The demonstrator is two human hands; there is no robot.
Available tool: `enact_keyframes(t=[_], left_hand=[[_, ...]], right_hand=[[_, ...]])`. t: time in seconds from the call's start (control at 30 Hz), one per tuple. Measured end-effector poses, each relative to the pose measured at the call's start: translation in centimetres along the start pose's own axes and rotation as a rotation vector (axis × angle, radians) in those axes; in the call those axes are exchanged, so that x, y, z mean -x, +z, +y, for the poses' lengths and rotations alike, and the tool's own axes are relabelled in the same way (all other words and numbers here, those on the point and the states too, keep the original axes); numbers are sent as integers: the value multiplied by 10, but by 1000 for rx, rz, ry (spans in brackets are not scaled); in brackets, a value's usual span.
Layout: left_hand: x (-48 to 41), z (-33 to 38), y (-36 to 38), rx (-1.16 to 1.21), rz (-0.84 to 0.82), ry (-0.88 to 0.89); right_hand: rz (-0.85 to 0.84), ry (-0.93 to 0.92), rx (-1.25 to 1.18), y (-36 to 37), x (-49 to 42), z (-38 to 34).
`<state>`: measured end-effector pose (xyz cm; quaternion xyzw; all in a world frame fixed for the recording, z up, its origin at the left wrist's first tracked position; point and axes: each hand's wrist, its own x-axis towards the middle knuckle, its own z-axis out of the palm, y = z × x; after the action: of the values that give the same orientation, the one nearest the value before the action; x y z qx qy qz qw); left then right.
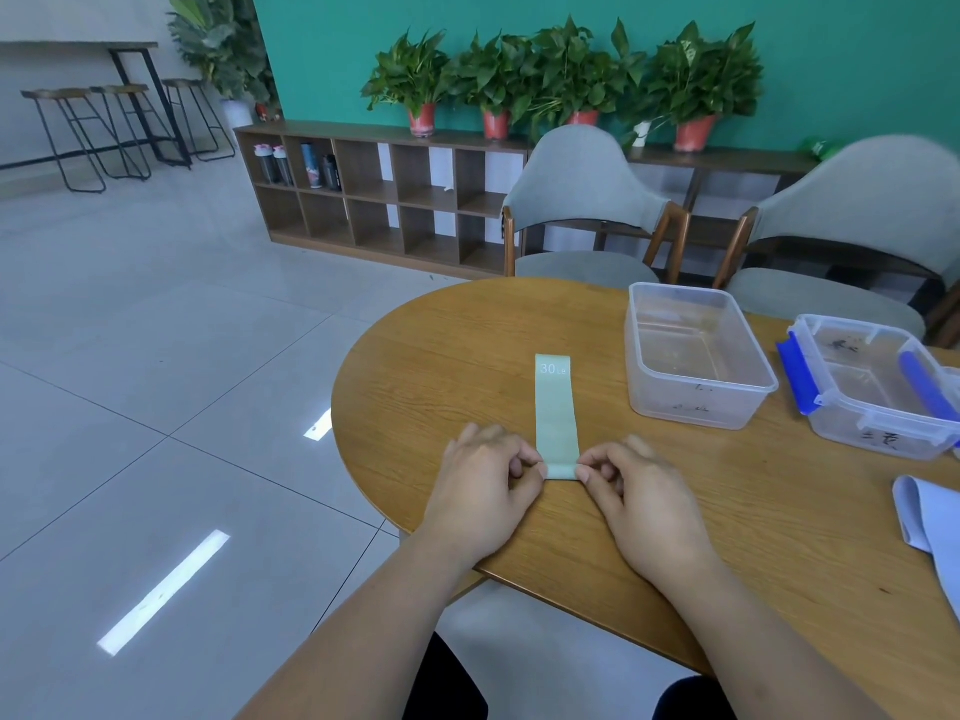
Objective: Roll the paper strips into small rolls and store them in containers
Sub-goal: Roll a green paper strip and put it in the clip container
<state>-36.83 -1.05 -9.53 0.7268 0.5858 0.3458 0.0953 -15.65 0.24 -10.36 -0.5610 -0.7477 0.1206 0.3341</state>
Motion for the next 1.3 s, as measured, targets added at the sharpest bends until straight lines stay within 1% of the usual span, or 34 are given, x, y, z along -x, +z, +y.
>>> enact_keyframes(t=[0.33,0.6,1.03,1.3], left_hand=[[1,1,-1,8,24,20],[2,2,-2,-27,4,32],[1,3,-2,-42,-32,35],[2,4,-3,-18,-13,36]], right_hand=[[23,-19,8,1,1,-2],[33,-65,103,2,4,-3],[0,-52,76,2,0,0],[40,-55,-3,1,1,-2]])
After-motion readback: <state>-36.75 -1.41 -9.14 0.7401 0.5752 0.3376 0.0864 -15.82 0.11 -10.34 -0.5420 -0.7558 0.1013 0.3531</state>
